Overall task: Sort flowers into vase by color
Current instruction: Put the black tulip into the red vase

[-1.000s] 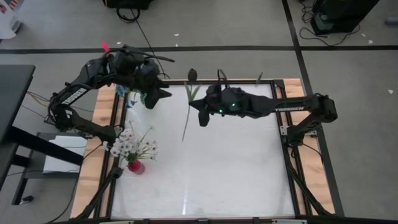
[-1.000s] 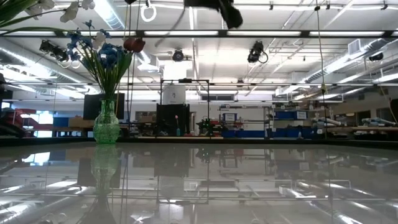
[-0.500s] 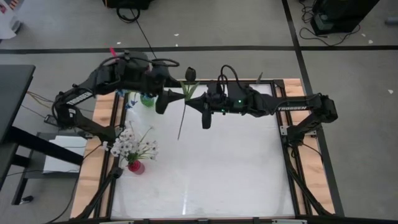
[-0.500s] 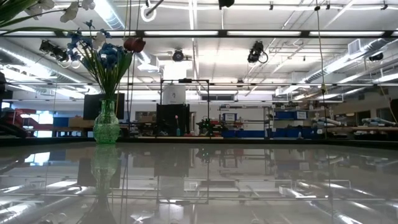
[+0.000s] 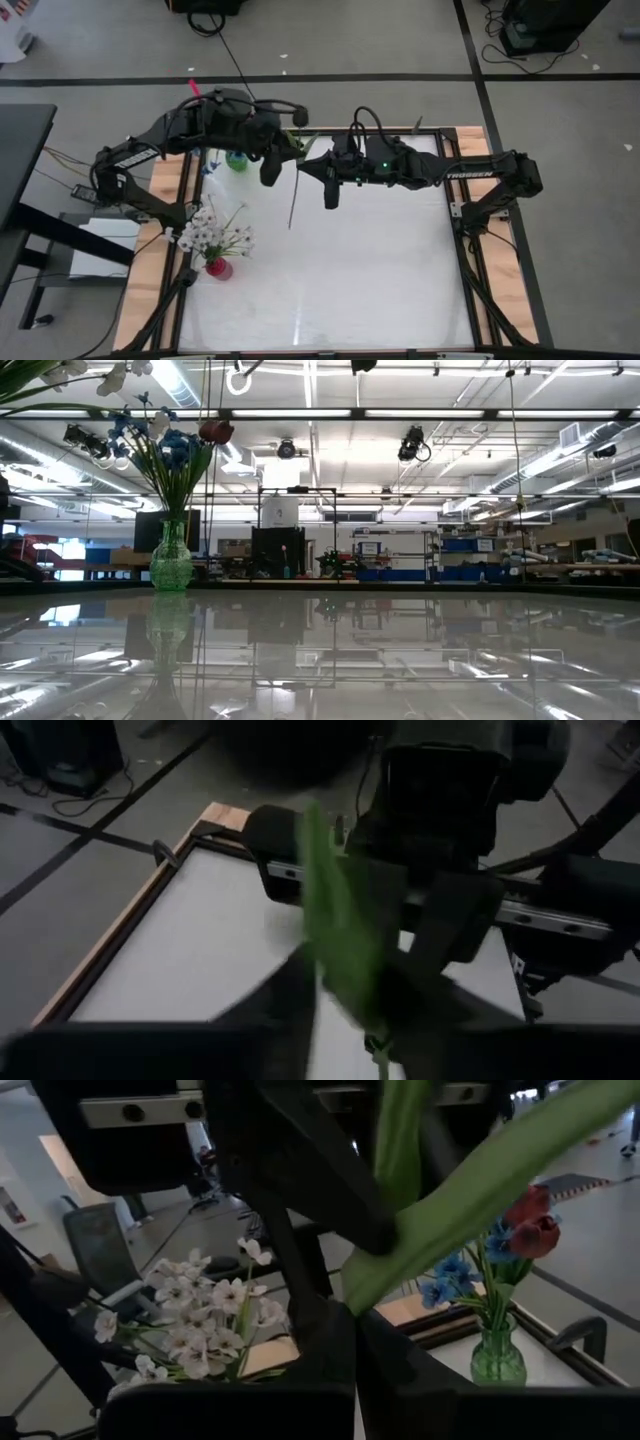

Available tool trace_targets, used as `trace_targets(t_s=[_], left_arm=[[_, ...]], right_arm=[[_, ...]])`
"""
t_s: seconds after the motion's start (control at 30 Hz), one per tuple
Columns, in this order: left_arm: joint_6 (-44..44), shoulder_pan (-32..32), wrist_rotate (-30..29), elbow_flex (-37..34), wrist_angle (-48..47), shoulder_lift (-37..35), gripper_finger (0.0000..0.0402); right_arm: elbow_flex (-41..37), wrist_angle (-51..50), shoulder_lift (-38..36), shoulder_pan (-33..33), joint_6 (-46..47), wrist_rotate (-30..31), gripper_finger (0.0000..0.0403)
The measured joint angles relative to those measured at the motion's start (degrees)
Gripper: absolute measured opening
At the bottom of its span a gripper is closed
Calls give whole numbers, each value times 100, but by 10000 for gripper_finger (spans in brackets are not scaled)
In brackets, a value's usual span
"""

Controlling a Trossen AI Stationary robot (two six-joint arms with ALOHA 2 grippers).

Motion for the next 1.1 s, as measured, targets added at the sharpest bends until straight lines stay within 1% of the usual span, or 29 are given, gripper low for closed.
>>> trace_targets(t_s=[0.1,0.13,0.17,0.23,0.3,0.4,0.5,0.6,0.67,0.77,0.83,0.93,1.0,1.1], left_arm=[[57,-5,50,0,-81,-33,35],[88,-25,109,2,-82,-35,19],[114,-47,134,0,-129,-51,15],[278,-85,133,-6,-342,-108,13],[646,-134,106,-5,-738,-303,12],[1222,-184,109,2,-1522,-684,10],[1492,-251,130,2,-1977,-1067,9],[1709,-305,149,0,-2278,-1554,8],[1702,-322,150,4,-2431,-1888,8],[1550,-322,152,4,-2603,-2282,8],[1538,-320,232,4,-2767,-2516,8],[1763,-320,497,4,-3078,-2788,8],[1884,-320,752,4,-3376,-2913,8],[1910,-320,854,7,-3945,-2993,9]], right_arm=[[0,-39,7,-5,83,48,7],[0,-101,7,-5,153,93,12],[0,-182,7,-2,244,148,20],[2,-385,7,2,390,245,41],[2,-618,5,4,551,322,65],[2,-1203,-3,4,1210,508,97],[2,-2005,-2,0,1817,600,113],[2,-2611,-2,33,2078,639,115],[2,-2912,-2,103,2240,646,113],[2,-3188,-2,241,2408,826,109],[2,-3249,-4,333,2439,921,106],[2,-3296,-2,435,2498,946,103],[2,-3294,-2,483,2535,949,103],[2,-3297,-2,531,2569,958,103]])
